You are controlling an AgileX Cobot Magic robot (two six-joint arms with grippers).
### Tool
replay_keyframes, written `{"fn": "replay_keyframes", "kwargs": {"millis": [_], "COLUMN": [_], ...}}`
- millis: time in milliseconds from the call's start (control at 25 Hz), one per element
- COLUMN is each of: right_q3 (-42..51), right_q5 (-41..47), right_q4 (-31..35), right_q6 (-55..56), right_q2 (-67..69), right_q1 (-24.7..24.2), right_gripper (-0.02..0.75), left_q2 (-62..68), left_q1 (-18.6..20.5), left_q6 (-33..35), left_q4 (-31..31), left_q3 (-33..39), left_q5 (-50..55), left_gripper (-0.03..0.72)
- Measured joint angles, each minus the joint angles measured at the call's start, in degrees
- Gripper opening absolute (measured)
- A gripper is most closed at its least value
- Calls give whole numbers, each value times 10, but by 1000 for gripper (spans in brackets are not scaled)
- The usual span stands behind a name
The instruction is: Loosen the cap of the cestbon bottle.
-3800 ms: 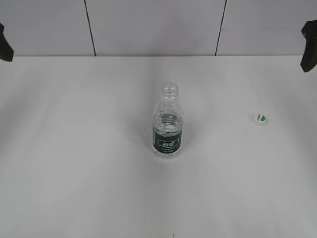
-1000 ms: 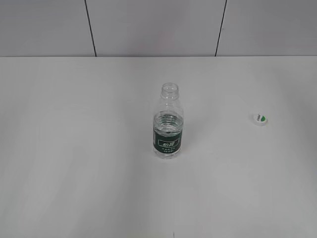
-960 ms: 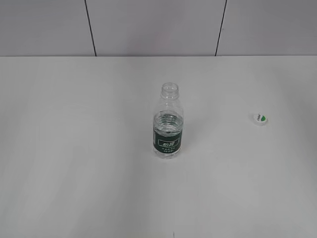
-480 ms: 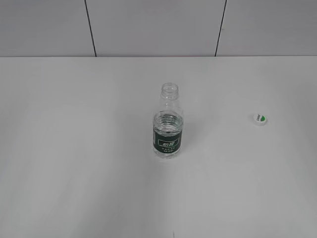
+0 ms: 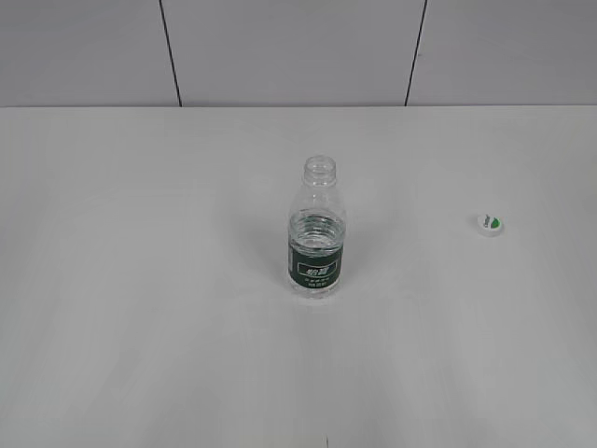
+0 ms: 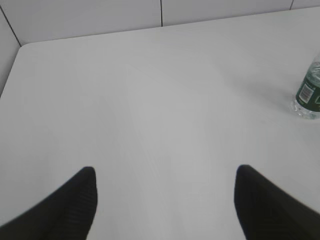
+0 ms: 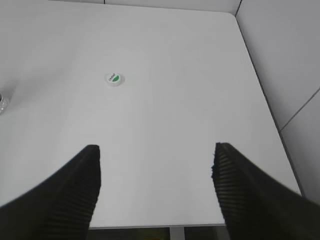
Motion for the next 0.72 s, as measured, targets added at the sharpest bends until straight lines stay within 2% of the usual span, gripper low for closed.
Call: {"fn": "replay_keyframes", "kwargs": {"millis": [320,560,720], "right_q3": [24,36,84], "right_q5": [3,-7,-9], "right_q4": [-13,-34,-35], "right_q6": [11,13,13], "right_q2": [-115,-118,-118], "right_q1": [0,0,0], "right_gripper": [534,534,534], "left_q2": [0,0,0], "left_q1": [0,0,0], "left_q6": [0,0,0], "left_q4": [0,0,0], "left_q3": [0,0,0], "left_q5": [0,0,0], "left_gripper": [519,519,519]}}
